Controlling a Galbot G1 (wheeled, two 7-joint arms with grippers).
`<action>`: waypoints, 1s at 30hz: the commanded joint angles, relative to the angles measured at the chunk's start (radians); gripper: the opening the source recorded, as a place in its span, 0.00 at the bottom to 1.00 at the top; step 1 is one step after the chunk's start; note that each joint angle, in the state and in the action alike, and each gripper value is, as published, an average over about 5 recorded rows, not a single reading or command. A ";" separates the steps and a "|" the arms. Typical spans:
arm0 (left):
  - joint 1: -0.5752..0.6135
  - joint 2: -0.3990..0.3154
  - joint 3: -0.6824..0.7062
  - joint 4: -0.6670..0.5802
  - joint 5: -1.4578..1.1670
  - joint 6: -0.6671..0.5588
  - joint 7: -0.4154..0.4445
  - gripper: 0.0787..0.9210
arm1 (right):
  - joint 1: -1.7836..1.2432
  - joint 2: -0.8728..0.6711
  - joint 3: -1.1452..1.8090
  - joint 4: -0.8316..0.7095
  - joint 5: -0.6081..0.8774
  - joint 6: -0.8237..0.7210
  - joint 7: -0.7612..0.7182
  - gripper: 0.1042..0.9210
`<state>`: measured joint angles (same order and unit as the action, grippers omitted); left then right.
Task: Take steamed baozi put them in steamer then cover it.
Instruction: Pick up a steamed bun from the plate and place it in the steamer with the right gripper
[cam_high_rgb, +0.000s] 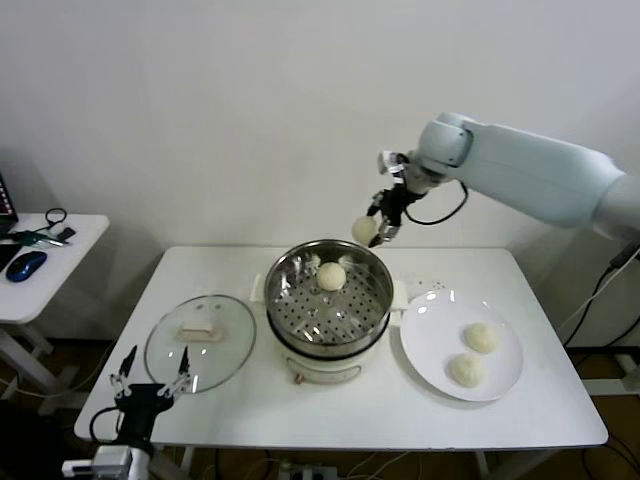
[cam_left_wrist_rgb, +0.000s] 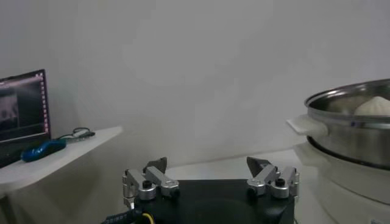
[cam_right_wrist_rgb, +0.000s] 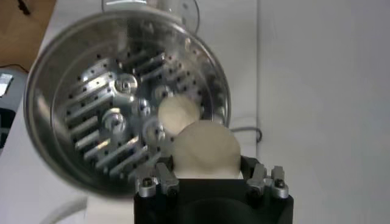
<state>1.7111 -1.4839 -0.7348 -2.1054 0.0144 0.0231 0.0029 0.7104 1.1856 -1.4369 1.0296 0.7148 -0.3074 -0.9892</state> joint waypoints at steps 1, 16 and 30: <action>0.021 -0.002 -0.004 -0.002 0.002 -0.007 0.005 0.88 | -0.049 0.208 -0.018 -0.044 0.046 -0.015 0.040 0.73; 0.006 0.006 -0.020 0.020 0.012 -0.019 0.007 0.88 | -0.157 0.243 -0.039 -0.022 0.022 -0.037 0.084 0.72; -0.001 0.007 -0.019 0.027 0.013 -0.019 0.006 0.88 | -0.169 0.207 -0.071 0.023 0.028 -0.043 0.088 0.73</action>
<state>1.7098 -1.4765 -0.7535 -2.0812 0.0261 0.0047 0.0092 0.5548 1.3870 -1.4993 1.0385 0.7412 -0.3495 -0.9074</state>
